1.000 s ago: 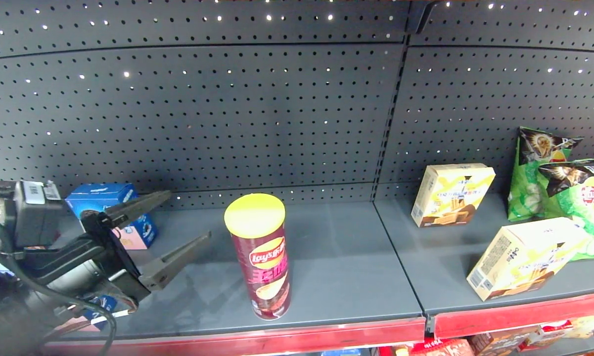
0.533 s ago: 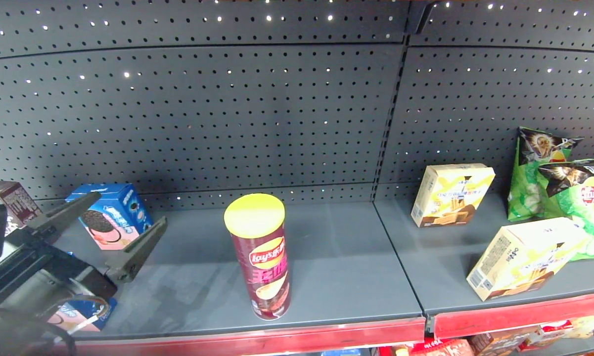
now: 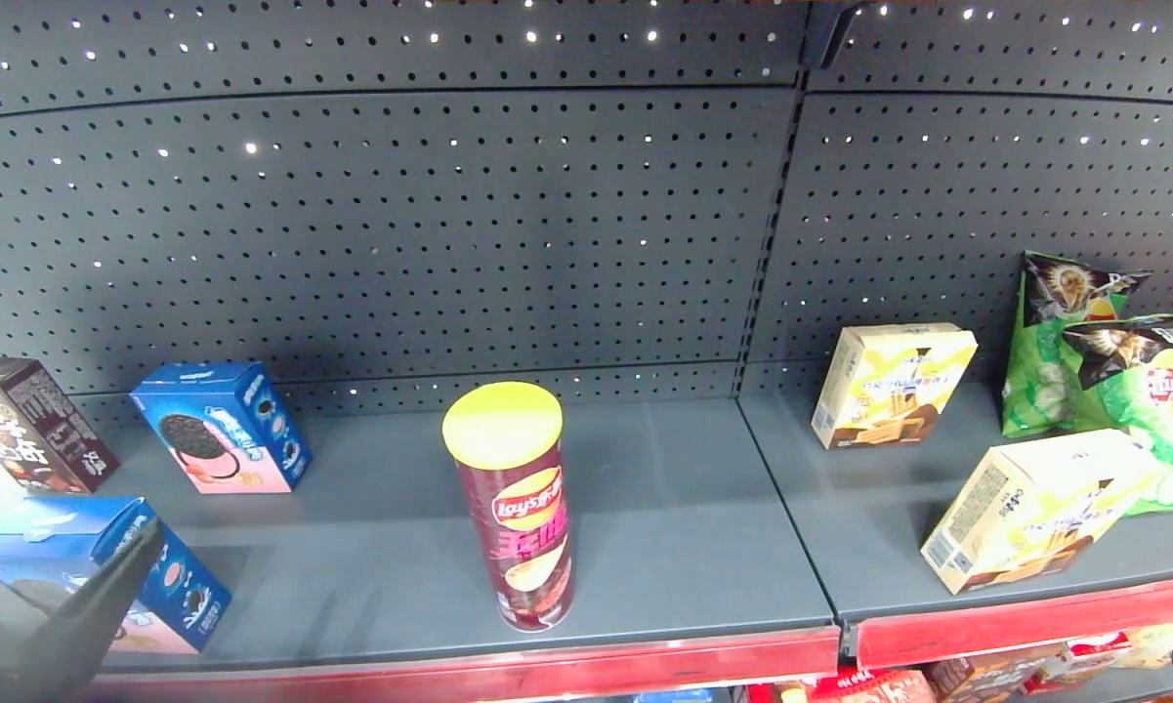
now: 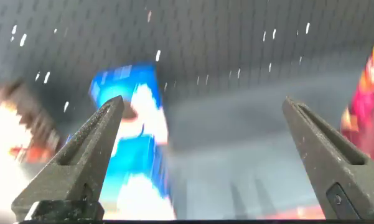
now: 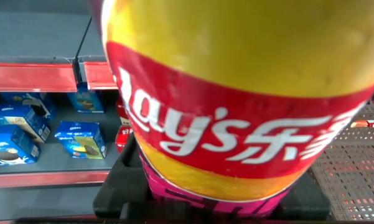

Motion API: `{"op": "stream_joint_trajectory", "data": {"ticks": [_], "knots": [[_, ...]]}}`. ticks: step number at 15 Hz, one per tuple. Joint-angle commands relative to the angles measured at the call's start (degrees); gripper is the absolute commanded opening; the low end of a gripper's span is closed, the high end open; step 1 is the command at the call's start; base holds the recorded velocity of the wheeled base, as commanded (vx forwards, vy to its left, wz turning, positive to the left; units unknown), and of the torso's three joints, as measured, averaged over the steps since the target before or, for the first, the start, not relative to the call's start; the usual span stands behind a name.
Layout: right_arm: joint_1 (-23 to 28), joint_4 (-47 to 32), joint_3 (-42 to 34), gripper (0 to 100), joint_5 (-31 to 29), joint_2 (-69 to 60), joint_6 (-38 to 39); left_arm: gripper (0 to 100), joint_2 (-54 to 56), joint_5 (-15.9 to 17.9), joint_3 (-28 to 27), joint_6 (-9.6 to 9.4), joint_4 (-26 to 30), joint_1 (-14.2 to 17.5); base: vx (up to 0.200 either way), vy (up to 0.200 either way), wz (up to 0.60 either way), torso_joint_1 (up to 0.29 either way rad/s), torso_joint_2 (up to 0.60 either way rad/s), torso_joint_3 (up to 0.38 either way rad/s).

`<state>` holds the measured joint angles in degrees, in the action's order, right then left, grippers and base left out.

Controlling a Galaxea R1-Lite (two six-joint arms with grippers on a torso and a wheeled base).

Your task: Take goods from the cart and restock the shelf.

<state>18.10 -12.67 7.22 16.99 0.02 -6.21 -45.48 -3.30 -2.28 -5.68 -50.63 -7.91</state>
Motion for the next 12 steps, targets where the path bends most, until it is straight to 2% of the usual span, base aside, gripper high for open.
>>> {"op": "stream_joint_trajectory", "data": {"ticks": [1, 2, 3, 6, 7, 8, 9, 10, 12], "knots": [[0.00, 0.01, -0.10, 0, -0.12, -0.02, -0.04, 100, 31.07, -3.29, -1.32, 0.06, 30.85, 0.27, 0.000, 0.000, 0.00, 0.000, 0.00, 0.000], [0.00, 0.01, -0.10, 0, -0.03, -0.02, -0.04, 100, 38.54, -4.52, -4.05, 0.06, 42.19, 0.27, 0.000, 0.000, 0.00, 0.000, 0.00, 0.000], [0.09, 0.01, -0.10, 0, 0.23, -0.02, 0.05, 100, 40.39, -5.92, -5.72, 0.32, 48.43, 0.27, 0.000, 0.000, 0.00, 0.000, 0.00, 0.000], [0.09, 0.01, -0.10, 0, 0.58, -0.02, -0.04, 100, 39.59, -8.83, -4.49, 1.02, 45.62, 0.27, 0.000, 0.000, 0.00, 0.000, 0.00, 0.000], [0.09, 0.01, -0.10, 0, 0.32, -0.02, -0.30, 100, 39.59, -11.73, -3.52, 1.29, 45.00, 0.27, 0.000, 0.000, 0.00, 0.000, 0.00, 0.000], [0.09, 0.01, -0.10, 0, 0.32, -0.02, -0.30, 100, 39.59, -12.17, -2.82, 1.46, 44.30, 0.27, 0.000, 0.000, 0.00, 0.000, 0.00, 0.000], [0.09, 0.01, -0.10, 0, 0.23, -0.02, -0.30, 100, 39.59, -12.08, -0.71, 2.78, 43.07, 0.27, 0.000, 0.000, 0.00, 0.000, 0.00, 0.000], [0.09, 0.01, -0.10, 0, 0.32, -0.02, -0.30, 100, 39.59, -11.64, 0.35, 3.13, 42.19, 0.27, 0.000, 0.000, 0.00, 0.000, 0.00, 0.000], [0.09, 0.01, -0.10, 0, 0.41, -0.02, -0.04, 100, 39.59, -6.10, 0.43, 4.10, 42.37, 0.18, 0.000, 0.000, 0.00, 0.000, 0.00, 0.000]]}}
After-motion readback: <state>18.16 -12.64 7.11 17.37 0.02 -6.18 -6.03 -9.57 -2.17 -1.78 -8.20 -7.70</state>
